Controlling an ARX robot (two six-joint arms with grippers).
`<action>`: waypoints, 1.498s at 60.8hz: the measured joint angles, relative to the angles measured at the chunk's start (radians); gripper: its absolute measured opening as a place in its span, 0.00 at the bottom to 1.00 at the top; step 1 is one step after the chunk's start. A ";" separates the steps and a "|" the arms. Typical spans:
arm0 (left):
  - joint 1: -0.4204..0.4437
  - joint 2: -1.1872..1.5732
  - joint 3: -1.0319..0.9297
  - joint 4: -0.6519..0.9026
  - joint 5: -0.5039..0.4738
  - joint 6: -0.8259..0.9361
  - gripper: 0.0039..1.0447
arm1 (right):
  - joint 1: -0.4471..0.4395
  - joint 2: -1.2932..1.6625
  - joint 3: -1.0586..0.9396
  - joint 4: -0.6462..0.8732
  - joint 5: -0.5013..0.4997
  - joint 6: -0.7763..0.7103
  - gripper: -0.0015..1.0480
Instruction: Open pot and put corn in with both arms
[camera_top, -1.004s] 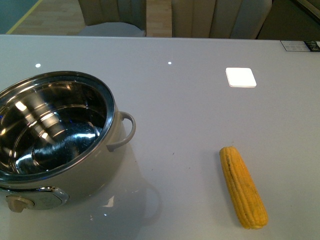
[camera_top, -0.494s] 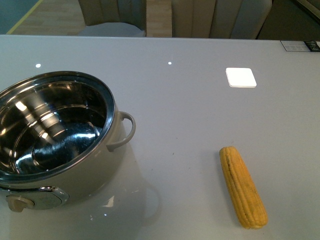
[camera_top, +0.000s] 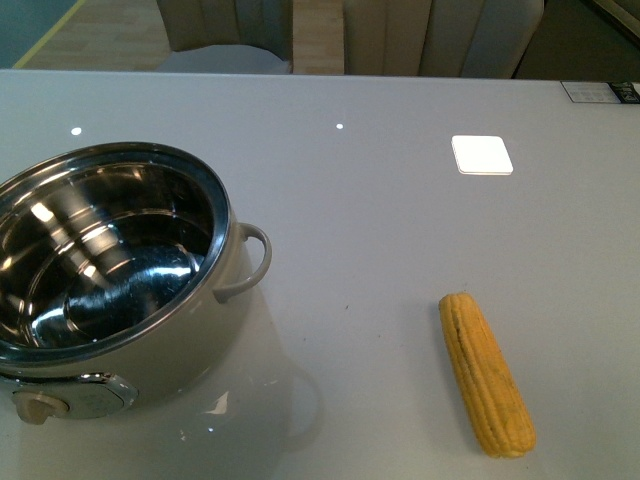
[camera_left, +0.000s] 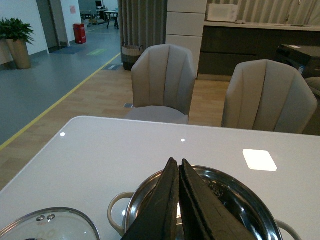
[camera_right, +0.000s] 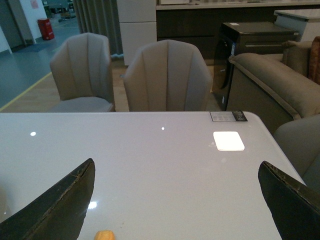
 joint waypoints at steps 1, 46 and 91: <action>0.000 -0.003 0.000 -0.002 0.000 0.000 0.03 | 0.000 0.000 0.000 0.000 0.000 0.000 0.92; 0.000 -0.207 0.000 -0.213 0.000 0.000 0.11 | 0.000 0.000 0.000 0.000 0.000 0.000 0.92; 0.000 -0.207 0.000 -0.213 0.000 0.003 0.94 | 0.000 0.000 0.000 0.000 0.000 0.000 0.92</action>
